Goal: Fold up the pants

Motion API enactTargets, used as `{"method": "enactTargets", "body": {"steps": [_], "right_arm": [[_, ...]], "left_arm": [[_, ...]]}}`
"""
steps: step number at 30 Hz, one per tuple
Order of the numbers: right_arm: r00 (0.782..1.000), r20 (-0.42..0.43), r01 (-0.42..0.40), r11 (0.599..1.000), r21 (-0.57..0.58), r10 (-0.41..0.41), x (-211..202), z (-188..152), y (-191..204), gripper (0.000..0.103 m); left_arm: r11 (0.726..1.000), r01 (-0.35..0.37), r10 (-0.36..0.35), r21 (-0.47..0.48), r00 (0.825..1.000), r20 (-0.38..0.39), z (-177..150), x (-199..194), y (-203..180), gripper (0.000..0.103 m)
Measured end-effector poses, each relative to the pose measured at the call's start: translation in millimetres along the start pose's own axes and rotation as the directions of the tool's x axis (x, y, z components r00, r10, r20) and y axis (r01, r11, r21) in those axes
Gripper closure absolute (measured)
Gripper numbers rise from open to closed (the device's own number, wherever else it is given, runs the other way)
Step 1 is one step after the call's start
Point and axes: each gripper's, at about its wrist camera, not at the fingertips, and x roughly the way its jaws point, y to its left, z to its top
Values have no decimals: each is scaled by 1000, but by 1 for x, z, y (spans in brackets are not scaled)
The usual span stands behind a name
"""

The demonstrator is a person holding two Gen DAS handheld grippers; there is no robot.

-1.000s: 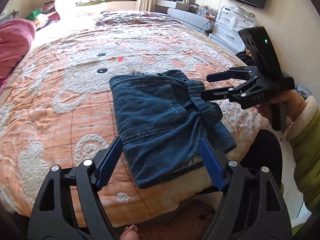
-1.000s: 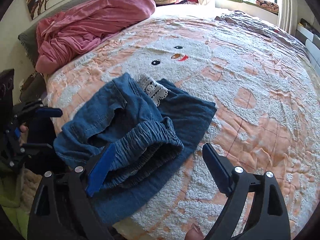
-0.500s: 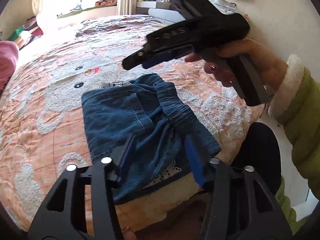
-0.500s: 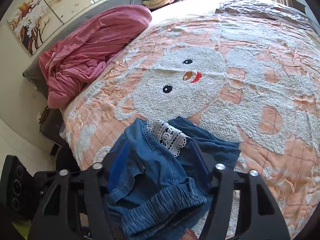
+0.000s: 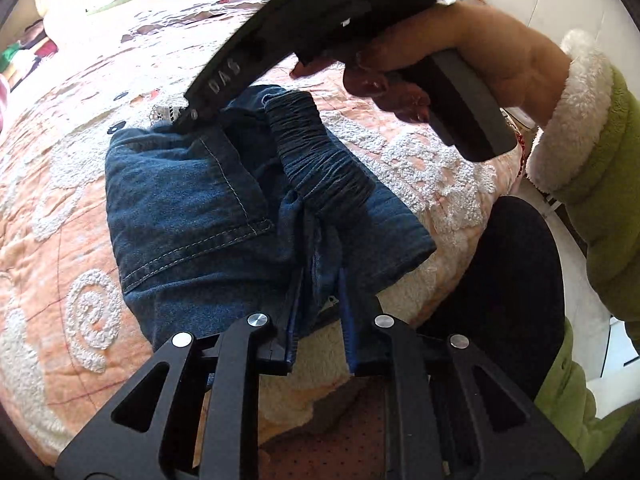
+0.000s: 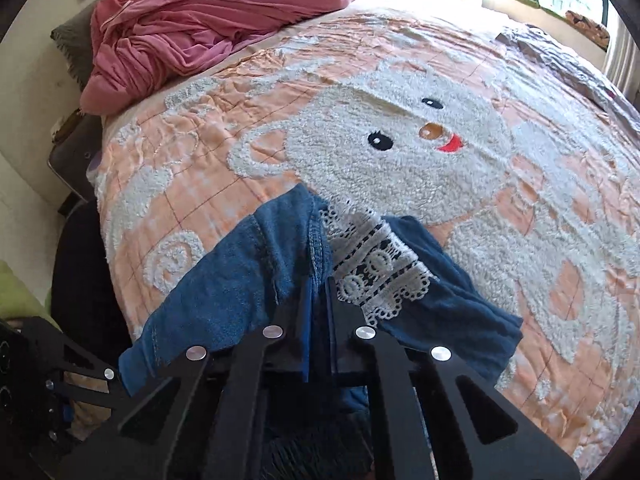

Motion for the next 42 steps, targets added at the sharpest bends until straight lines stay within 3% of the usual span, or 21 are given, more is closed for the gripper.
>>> {"method": "enactTargets", "body": {"steps": [6, 15, 20, 23, 26, 31, 42], "right_arm": [[999, -11, 37, 997, 72, -36, 11, 8, -28, 101], [997, -43, 64, 995, 77, -61, 24, 6, -23, 98], [996, 88, -16, 992, 129, 5, -25, 6, -20, 96], [993, 115, -38, 995, 88, 27, -40, 0, -7, 84], [995, 81, -56, 997, 48, 52, -35, -10, 3, 81], [998, -17, 63, 997, 32, -62, -6, -28, -4, 81], [997, -8, 79, 996, 45, -79, 14, -39, -9, 76]], "left_arm": [[1000, -9, 9, -3, 1000, 0, 1, 3, 1, 92], [1000, -6, 6, -19, 1000, -2, 2, 3, 3, 92], [1000, -2, 2, -22, 1000, -1, 2, 4, 4, 92], [1000, 1, -1, -26, 1000, 0, 2, 4, 5, 92], [1000, -2, 2, -25, 1000, 0, 2, 4, 5, 92], [1000, -4, 4, -23, 1000, 0, 1, 4, 3, 92], [1000, -2, 2, -30, 1000, 2, 2, 4, 5, 92]]}}
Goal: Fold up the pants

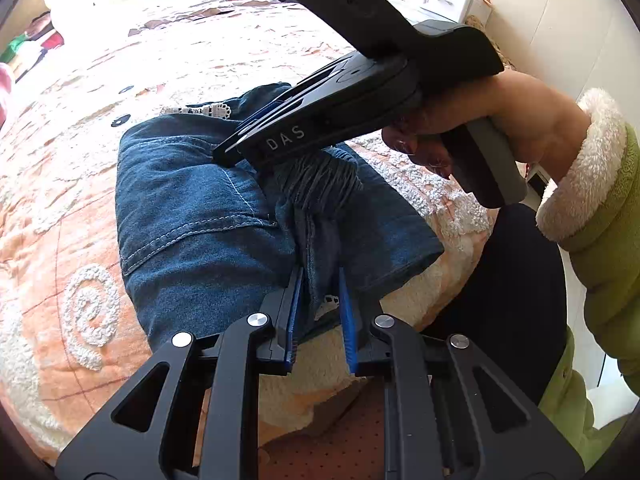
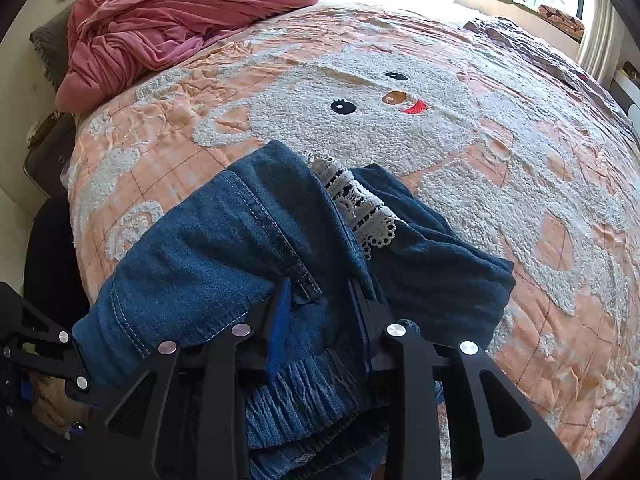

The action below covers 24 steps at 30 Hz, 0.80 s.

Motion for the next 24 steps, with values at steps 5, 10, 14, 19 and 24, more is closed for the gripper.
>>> {"method": "enactTargets", "body": {"steps": [5, 10, 14, 19, 24], "right_arm": [[999, 29, -23, 999, 36, 22, -15, 2, 0, 64], [997, 69, -34, 998, 52, 30, -34, -1, 4, 53], [995, 99, -31, 996, 89, 22, -48, -7, -1, 50], [992, 128, -28, 993, 115, 13, -64, -22, -4, 49], [994, 71, 81, 995, 63, -85, -55, -39, 1, 48]], "left_arm": [[1000, 6, -6, -6, 1000, 0, 0, 0, 1, 92], [1000, 25, -25, -18, 1000, 3, 0, 0, 3, 88], [999, 40, -40, -17, 999, 6, -1, -2, 0, 80], [998, 55, -55, -18, 998, 10, -2, -4, -4, 70], [998, 64, -64, -19, 998, 11, -2, -4, -5, 67]]}}
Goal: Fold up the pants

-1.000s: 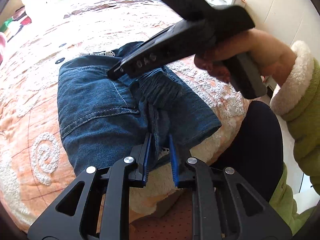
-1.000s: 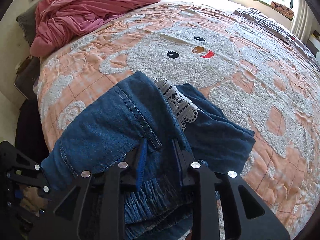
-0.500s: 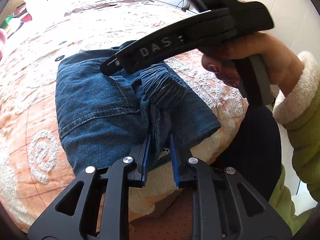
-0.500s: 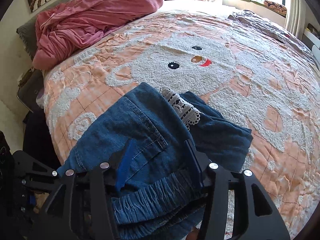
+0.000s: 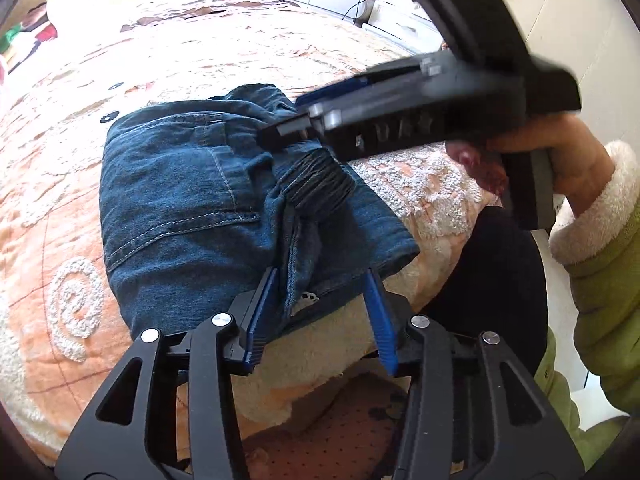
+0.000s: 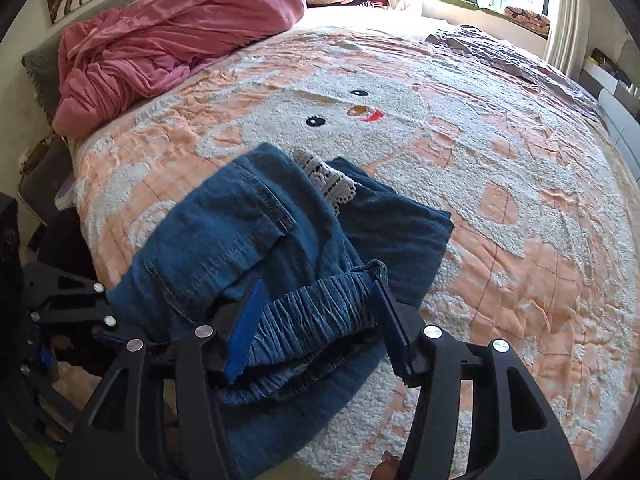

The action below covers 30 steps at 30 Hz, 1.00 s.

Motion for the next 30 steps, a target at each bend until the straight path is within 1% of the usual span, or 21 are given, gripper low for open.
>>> {"method": "enactTargets", "body": {"steps": [1, 2, 5, 7, 9, 11, 14, 16, 18, 19, 20, 23, 25, 26, 28, 29, 30], "right_arm": [[1000, 0, 13, 1000, -11, -13, 2, -3, 1, 48], [1000, 6, 8, 1000, -5, -8, 2, -5, 0, 48], [1000, 21, -21, 999, 42, 20, -4, -6, -5, 47], [998, 54, -35, 997, 63, 32, -14, -5, -8, 40], [995, 96, -41, 995, 90, 32, -28, -5, -12, 38], [989, 138, -64, 991, 121, 48, -42, -5, -17, 37], [981, 191, -76, 984, 160, 45, -61, -5, -22, 32], [975, 218, -76, 982, 176, 36, -72, -6, -24, 27], [970, 240, -76, 980, 187, 29, -81, -6, -24, 26], [967, 252, -77, 979, 189, 27, -86, -7, -24, 22], [964, 264, -76, 978, 192, 23, -90, -7, -23, 21], [955, 295, -80, 976, 204, 17, -101, -9, -22, 16], [953, 303, -75, 974, 214, 7, -105, -10, -20, 11], [953, 304, -73, 973, 220, 3, -106, -12, -19, 11], [954, 301, -64, 972, 224, -7, -107, -15, -17, 11], [953, 301, -48, 972, 230, -24, -108, -17, -16, 10], [952, 302, -27, 972, 234, -47, -109, -19, -15, 9]], "left_arm": [[1000, 2, -2, -1, 1000, -2, 0, 0, 0, 66], [1000, 1, -1, -3, 1000, -3, 0, 1, 0, 66], [1000, 5, -5, -4, 1000, 9, 1, -5, -1, 61], [1000, -1, 1, -6, 1000, 25, 1, -12, -1, 56], [1000, -12, 12, -11, 999, 42, 2, -19, 0, 54], [999, -26, 27, -20, 998, 55, 4, -26, 2, 52], [999, -42, 44, -31, 996, 78, 6, -37, 5, 48], [998, -60, 62, -33, 994, 89, 8, -42, 6, 45], [996, -73, 76, -42, 992, 99, 9, -48, 8, 42], [996, -74, 79, -45, 992, 103, 9, -50, 9, 41], [996, -79, 84, -48, 991, 107, 10, -54, 11, 40], [994, -101, 106, -50, 987, 118, 11, -61, 14, 34], [992, -117, 123, -54, 985, 122, 12, -63, 15, 31], [991, -119, 126, -57, 984, 123, 13, -62, 16, 30], [990, -125, 133, -65, 983, 126, 13, -64, 18, 24], [989, -128, 136, -68, 982, 128, 13, -64, 19, 23], [989, -130, 138, -70, 982, 130, 14, -65, 20, 19]]}}
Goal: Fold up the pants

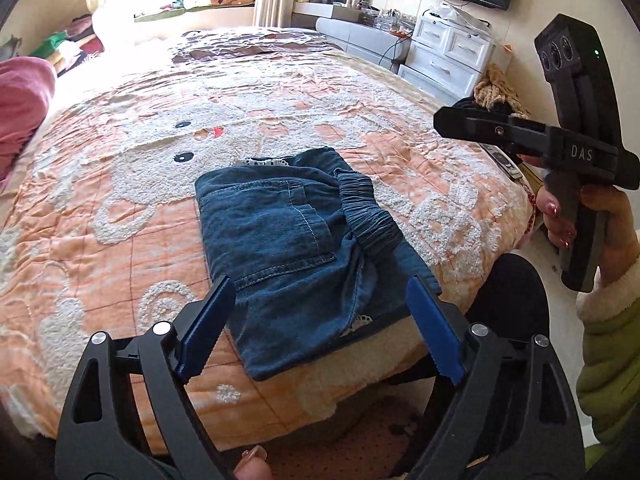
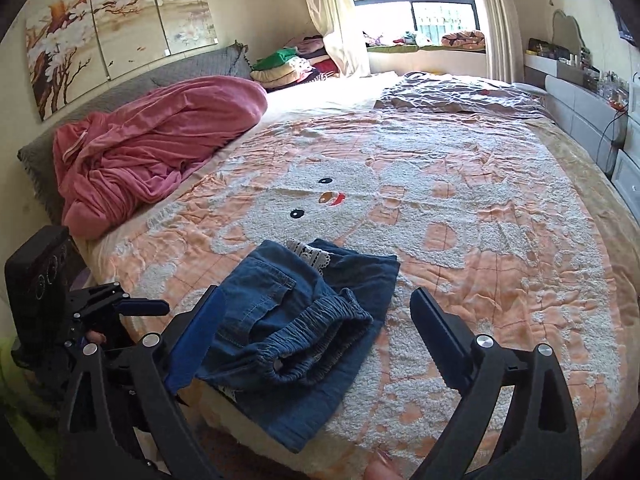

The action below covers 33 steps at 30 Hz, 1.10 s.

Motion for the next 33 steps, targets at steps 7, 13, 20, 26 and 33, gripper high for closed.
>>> {"method": "enactTargets", "body": {"steps": [7, 13, 20, 26, 33], "right_arm": [[994, 67, 83, 996, 18, -84, -14, -8, 1, 5], [990, 49, 130, 991, 34, -131, -11, -18, -1, 5], [989, -54, 147, 981, 128, -141, 17, -45, -13, 5], [994, -71, 100, 969, 225, -86, 34, -54, -19, 5], [981, -117, 177, 969, 171, -158, 56, -52, -22, 6]], "left_arm": [[999, -22, 22, -31, 1000, -3, 3, 0, 8, 10], [996, -49, 50, -69, 999, 0, 5, 2, 24, 9], [975, -86, 79, -206, 996, -43, 6, 21, 66, 10], [961, -77, 59, -265, 995, -76, 7, 41, 80, 10], [966, -87, 66, -245, 993, -94, 8, 61, 76, 9]]}}
